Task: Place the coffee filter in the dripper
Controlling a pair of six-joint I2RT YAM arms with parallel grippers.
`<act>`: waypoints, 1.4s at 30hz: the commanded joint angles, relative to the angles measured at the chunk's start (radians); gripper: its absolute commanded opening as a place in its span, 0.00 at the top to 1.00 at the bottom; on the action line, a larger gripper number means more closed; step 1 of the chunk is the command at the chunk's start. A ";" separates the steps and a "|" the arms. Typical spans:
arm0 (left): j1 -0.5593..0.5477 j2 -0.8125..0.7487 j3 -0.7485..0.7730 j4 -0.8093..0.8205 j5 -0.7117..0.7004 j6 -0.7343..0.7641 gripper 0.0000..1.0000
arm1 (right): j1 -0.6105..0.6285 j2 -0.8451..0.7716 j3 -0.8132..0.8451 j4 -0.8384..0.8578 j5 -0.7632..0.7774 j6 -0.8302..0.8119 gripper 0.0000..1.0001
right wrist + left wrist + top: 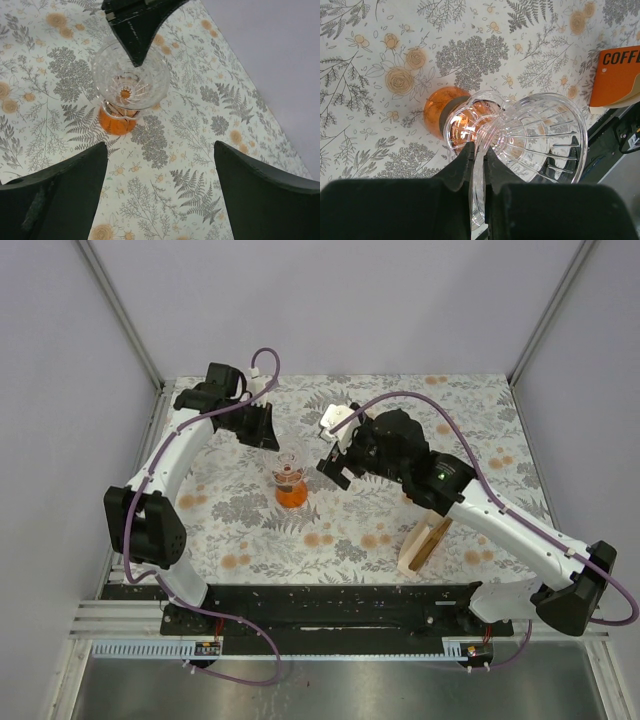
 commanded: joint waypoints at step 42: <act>0.032 -0.041 0.041 0.104 -0.009 0.030 0.25 | -0.153 -0.136 -0.063 -0.242 0.583 0.692 0.11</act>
